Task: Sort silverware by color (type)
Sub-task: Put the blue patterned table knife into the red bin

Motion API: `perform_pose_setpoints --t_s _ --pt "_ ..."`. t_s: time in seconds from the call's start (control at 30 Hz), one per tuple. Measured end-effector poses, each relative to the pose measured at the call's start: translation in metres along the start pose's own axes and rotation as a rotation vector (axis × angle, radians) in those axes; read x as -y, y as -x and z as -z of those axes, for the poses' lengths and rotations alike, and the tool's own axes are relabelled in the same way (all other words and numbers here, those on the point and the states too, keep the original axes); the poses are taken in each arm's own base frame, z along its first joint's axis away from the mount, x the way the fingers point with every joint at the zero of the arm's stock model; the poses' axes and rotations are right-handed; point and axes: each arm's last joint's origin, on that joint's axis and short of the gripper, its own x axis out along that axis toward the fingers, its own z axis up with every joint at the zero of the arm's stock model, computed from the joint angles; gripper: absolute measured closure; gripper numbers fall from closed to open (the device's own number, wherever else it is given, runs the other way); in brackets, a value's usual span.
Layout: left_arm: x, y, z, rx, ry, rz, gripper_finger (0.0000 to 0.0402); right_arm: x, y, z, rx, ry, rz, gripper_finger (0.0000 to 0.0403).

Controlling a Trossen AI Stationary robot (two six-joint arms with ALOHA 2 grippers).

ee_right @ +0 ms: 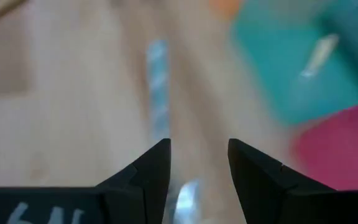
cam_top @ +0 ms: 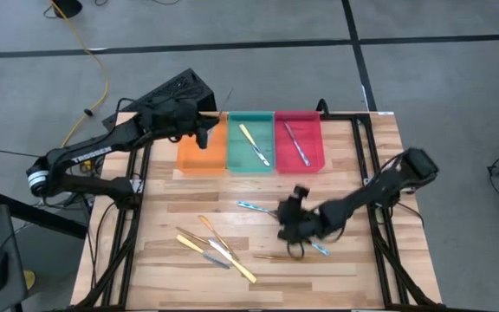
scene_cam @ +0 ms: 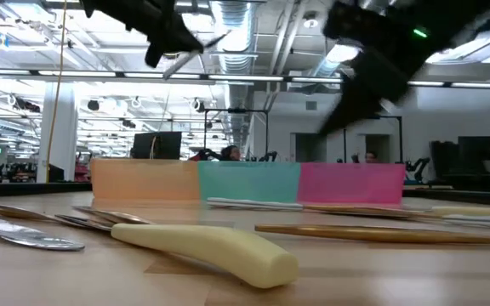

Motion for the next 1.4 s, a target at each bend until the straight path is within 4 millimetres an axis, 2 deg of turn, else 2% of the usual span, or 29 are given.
perform_pose_setpoints --t_s 0.1,0.23,0.37,0.53,0.8,1.07,1.4 --pt "0.012 0.003 -0.003 0.037 -0.018 0.094 0.0400 0.040 0.009 -0.026 0.082 -0.067 0.081 0.0217" --pt "0.030 0.003 -0.008 0.103 -0.057 0.215 0.0400 0.085 0.031 -0.066 0.306 -0.277 0.083 0.0217" --pt "0.050 0.004 -0.014 0.210 -0.114 0.331 0.0400 0.109 0.053 -0.093 0.569 -0.345 -0.004 0.0217" --pt "0.071 0.012 -0.021 0.349 -0.172 0.430 0.0400 0.112 0.060 -0.107 0.805 -0.335 -0.162 0.0217" --pt "0.091 0.014 -0.017 0.369 -0.204 0.514 0.0400 0.103 0.033 -0.119 0.944 -0.318 -0.214 0.0197" --pt "0.104 0.005 -0.008 0.348 -0.210 0.559 0.0400 0.102 0.017 -0.139 0.992 -0.295 -0.295 0.0141" --pt "0.110 -0.009 -0.003 0.364 -0.210 0.575 0.0400 0.102 0.014 -0.144 0.983 -0.283 -0.337 0.0137"
